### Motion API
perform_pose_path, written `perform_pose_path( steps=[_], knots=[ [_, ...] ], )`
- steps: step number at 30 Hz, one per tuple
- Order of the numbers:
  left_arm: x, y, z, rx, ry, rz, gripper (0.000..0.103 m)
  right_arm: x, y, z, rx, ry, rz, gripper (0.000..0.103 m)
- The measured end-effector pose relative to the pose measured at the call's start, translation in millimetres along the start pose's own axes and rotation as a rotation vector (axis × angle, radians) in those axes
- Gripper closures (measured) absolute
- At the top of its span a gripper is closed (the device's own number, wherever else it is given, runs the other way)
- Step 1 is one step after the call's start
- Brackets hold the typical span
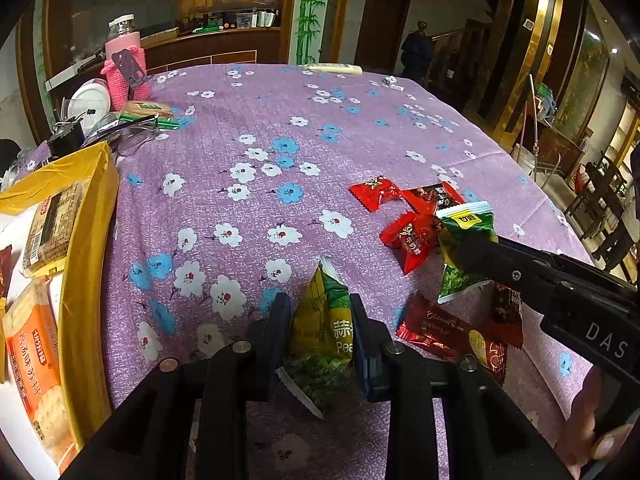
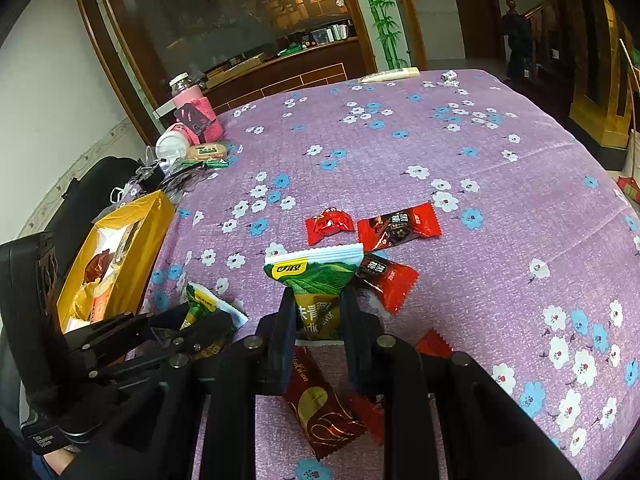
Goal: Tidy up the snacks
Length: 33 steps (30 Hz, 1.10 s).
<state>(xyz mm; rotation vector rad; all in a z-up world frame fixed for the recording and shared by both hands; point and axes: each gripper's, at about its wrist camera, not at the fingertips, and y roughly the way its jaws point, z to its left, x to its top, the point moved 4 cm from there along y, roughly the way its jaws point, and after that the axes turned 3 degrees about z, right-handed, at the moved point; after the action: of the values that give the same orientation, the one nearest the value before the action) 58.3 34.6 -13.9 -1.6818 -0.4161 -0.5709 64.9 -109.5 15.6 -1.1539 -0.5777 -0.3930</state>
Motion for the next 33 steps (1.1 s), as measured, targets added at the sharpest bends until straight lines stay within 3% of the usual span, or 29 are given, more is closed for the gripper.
perform_pose_path(
  steps=[13,33],
  knots=[
    [4.1,-13.4,3.2,-0.022,-0.029,-0.062,0.078,0.2,-0.4,1.6,0.007,-0.001,-0.005,0.083],
    [6.0,-17.2,4.4,-0.036,-0.045,-0.078,0.078,-0.6,0.0,2.1,0.010,-0.005,-0.004,0.083]
  ],
)
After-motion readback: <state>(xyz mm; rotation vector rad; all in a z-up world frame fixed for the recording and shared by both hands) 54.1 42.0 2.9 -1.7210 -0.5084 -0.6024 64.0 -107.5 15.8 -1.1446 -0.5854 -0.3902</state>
